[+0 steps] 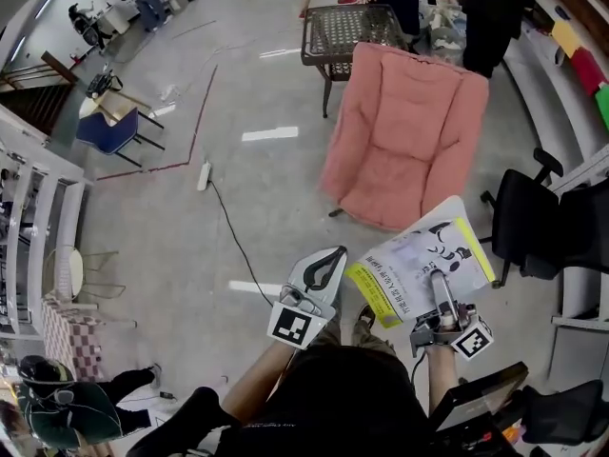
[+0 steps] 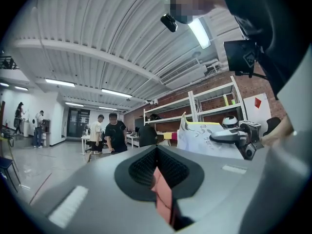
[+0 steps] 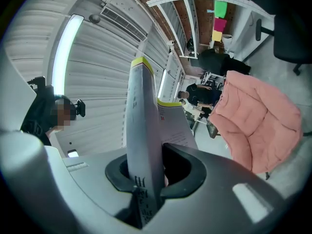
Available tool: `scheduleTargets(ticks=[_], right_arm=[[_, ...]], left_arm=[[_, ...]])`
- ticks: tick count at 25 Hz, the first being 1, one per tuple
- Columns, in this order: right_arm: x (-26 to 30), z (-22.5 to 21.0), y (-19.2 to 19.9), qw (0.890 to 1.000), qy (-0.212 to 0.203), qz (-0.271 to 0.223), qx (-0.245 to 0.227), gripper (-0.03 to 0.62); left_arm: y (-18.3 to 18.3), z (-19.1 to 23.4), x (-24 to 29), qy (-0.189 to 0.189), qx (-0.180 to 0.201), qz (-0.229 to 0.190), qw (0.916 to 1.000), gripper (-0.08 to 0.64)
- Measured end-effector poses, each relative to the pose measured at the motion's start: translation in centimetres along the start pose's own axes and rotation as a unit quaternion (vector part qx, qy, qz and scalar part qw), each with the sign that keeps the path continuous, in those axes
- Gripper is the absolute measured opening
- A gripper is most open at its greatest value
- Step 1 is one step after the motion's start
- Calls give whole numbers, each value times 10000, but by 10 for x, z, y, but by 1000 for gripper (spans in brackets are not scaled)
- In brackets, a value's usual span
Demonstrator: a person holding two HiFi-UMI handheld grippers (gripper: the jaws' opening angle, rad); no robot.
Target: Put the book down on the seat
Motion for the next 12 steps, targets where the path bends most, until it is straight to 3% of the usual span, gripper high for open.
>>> scheduleTargets(ticks=[5, 12], right_arm=[[36, -14, -6, 9997, 196, -177, -13, 97], [104, -20, -5, 9972, 419, -436, -430, 97]], left_arm=[[14, 38, 35, 234, -124, -47, 9996, -3], [20, 105, 71, 764, -163, -244, 9966, -3]])
Point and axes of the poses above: the fingertips, and each gripper's own axes: x forward along the fingers, z to its left, y out of its underside, the point moved 4 cm from there along -x, backward along the fingers, and after that the axes turned 9 degrees about x, right-handed, at the moved point
